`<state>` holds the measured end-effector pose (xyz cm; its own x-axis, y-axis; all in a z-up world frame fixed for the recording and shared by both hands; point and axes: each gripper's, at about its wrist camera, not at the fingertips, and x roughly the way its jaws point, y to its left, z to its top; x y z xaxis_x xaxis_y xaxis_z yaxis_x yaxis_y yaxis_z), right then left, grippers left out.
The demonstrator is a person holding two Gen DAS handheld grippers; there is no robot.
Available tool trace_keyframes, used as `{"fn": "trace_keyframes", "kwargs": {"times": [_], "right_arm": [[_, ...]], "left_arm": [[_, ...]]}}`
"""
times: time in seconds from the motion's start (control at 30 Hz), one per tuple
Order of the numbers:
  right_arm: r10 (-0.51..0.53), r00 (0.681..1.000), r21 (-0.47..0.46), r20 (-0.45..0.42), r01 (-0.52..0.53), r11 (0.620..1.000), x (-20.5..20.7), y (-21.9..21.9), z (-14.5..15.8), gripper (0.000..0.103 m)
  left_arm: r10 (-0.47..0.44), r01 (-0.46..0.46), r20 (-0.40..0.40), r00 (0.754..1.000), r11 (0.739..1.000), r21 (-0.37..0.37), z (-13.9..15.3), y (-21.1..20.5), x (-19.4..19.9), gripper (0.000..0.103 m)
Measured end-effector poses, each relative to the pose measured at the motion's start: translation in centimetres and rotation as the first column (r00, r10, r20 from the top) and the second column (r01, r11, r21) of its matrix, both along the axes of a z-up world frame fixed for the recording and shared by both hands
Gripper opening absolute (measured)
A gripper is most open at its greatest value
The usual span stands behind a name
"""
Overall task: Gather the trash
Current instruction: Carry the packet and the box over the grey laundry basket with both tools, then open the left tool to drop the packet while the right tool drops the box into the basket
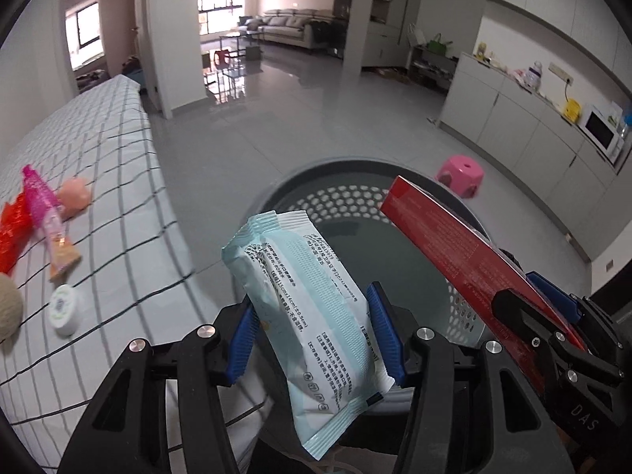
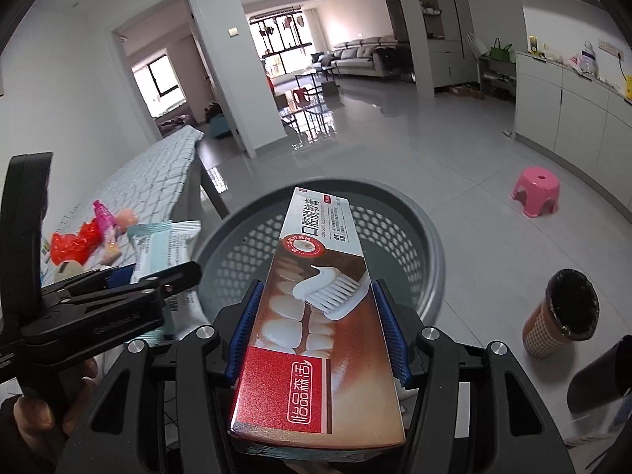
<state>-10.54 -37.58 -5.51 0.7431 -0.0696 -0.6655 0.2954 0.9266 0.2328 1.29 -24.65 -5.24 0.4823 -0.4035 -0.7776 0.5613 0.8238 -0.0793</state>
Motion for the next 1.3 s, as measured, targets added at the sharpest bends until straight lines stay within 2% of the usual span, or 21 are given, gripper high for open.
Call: {"fn": "trace_keyframes", "kwargs": {"times": [0.4,0.57,0.73,0.9,1.3], "right_arm": [[0.002,0.997,0.024,-0.077,0.000,1.000,1.2,-1.2,-1.5,0.054],[0.007,0.997,0.028,-0.083,-0.004,1.000,1.6,-1.2,-1.8,0.054],[0.000,0.997,0.032,-0.082,0.003,0.999,1.5,-1.4,-1.7,0.054],[-0.008,0.998,0.027,-0.069,0.010,1.000,1.2,-1.3,-1.4,0.061],[-0.017,0.998,0.028,-0.062,0.019,0.999,0.7,-1.4,-1.1,0.062]], "left_arm": [[-0.042,0.044,-0.045,0.998,0.998,0.038,-2.7,-2.0,0.9,0.053],[-0.026,0.027,-0.041,0.999,0.999,0.037,-2.6,-1.8,0.9,0.056],[-0.009,0.010,-0.041,0.999,0.999,0.034,-2.5,-1.6,1.0,0.066],[-0.001,0.002,-0.040,0.999,0.999,0.032,-2.5,-1.3,0.9,0.067],[0.018,-0.018,-0.035,0.999,1.000,0.016,-2.0,-0.3,0.6,0.072]]}}
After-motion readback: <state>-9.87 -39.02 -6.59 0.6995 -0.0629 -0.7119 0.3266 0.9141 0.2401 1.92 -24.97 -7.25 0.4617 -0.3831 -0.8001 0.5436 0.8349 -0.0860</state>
